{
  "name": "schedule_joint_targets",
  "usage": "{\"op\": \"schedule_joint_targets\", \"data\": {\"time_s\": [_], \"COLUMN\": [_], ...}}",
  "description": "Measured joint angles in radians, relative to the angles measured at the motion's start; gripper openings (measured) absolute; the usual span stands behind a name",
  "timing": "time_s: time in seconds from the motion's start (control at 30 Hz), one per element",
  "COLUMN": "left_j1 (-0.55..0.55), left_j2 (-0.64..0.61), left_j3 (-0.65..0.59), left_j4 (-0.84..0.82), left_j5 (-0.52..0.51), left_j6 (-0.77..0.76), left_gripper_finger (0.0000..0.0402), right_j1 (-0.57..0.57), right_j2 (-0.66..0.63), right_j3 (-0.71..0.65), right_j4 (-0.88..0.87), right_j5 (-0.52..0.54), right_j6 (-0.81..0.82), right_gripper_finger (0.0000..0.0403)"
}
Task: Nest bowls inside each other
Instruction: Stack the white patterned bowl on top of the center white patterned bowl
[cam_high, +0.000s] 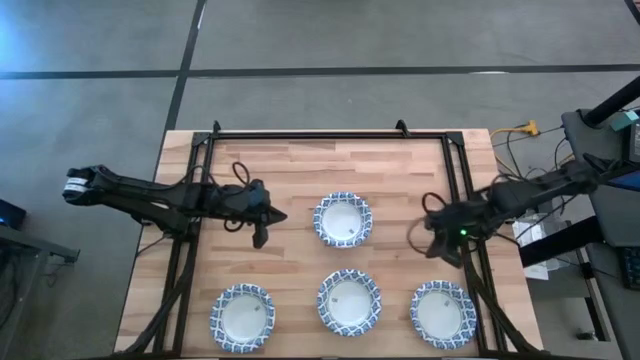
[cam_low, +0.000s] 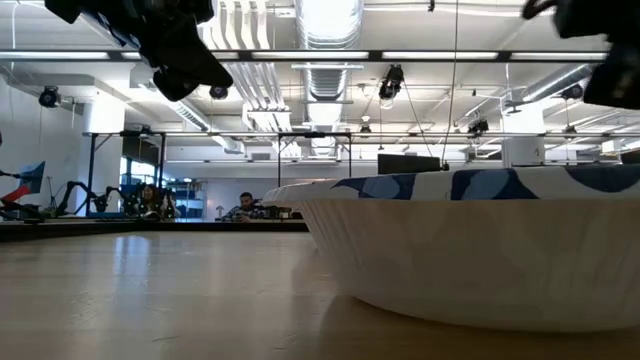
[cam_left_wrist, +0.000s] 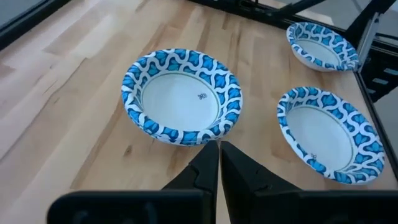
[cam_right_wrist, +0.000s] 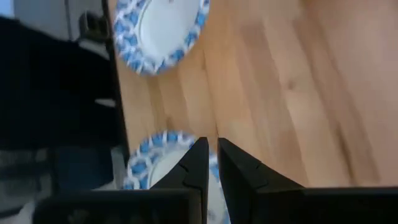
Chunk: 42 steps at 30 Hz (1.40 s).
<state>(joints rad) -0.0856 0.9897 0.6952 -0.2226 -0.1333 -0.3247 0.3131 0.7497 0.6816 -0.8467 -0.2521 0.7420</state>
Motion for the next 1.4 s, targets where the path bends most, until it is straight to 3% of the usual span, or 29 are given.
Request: {"op": "schedule_joint_targets", "data": {"time_s": [0.2,0.47,0.63,0.97,1.2,1.4], "left_j1": [0.0,0.001,0.0,0.0,0.0,0.0], "left_j2": [0.028,0.056,0.063,0.063,0.062,0.063], "left_j3": [0.0,0.0,0.0,0.0,0.0,0.0], "left_j4": [0.005,0.006,0.012,0.031,0.031,0.031], "left_j5": [0.025,0.05,0.07,0.076,0.105,0.121], "left_j6": [0.001,-0.008,-0.01,-0.013,-0.044,-0.062], "left_gripper_finger": [0.0002,0.0001,0.0001,0.0001,0.0001,0.0001], "right_j1": [0.087,0.086,0.086,0.086,0.086,0.086], "right_j2": [-0.072,0.01,0.097,0.342,0.508,0.57], "right_j3": [-0.132,-0.175,-0.197,-0.201,-0.201,-0.2], "right_j4": [0.005,0.093,0.132,0.235,0.357,0.395], "right_j5": [-0.062,-0.17,-0.22,-0.234,-0.373,-0.514], "right_j6": [0.116,0.139,0.129,-0.012,-0.102,-0.171], "right_gripper_finger": [0.0056,0.0165,0.0208,0.0219,0.0219,0.0219]}}
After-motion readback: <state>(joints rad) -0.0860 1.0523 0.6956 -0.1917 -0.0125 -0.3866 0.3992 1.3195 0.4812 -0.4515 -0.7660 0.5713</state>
